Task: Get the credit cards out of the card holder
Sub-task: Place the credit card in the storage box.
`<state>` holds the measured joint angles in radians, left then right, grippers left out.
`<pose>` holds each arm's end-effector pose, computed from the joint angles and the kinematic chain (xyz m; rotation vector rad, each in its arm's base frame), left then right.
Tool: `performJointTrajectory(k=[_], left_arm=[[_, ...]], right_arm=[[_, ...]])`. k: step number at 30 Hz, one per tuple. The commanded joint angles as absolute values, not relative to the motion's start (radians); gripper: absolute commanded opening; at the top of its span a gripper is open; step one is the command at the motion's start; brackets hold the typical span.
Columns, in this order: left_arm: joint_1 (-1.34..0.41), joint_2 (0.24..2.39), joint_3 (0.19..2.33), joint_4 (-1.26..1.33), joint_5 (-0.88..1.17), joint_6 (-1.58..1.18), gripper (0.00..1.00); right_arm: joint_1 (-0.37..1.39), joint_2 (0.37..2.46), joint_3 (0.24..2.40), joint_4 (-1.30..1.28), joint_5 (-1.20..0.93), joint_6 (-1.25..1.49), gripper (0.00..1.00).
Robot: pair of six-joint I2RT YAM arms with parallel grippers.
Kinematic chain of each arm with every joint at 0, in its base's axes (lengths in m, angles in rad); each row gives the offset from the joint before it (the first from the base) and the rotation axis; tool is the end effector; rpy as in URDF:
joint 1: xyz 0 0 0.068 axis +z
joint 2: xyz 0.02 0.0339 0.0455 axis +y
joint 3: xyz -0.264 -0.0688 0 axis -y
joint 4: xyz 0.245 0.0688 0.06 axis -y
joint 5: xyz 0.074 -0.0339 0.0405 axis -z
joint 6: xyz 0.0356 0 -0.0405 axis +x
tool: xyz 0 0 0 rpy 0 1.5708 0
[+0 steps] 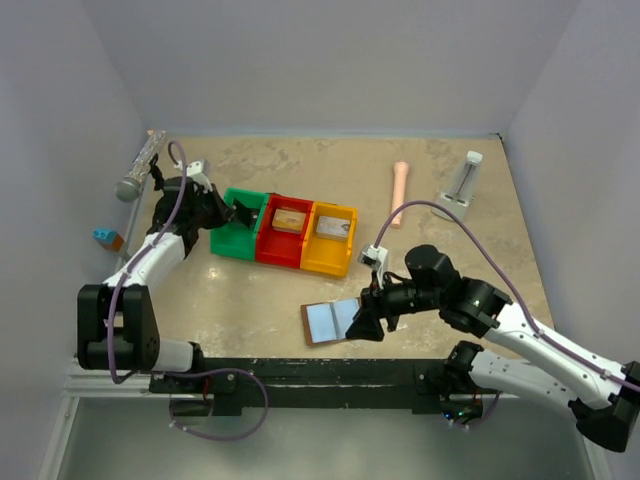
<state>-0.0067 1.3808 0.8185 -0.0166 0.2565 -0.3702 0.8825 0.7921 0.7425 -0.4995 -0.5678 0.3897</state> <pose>0.3001 -0.0110 0.2336 -0.2427 2.1557 -0.4935 0.0938 0.1442 0.2949 -0.9262 2.1397 1.3062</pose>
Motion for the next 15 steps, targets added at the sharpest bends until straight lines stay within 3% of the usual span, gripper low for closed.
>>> performJointTrajectory(k=[1,15], left_arm=[[0.024,1.420,0.873,0.057,0.259,-0.348,0.00],[0.038,1.548,0.943,0.038,0.279,-0.339,0.00]], right_arm=[[0.881,0.802,0.733,-0.443,-0.584,0.406,0.61],[0.882,0.851,0.733,-0.420,-0.606,0.399,0.61]])
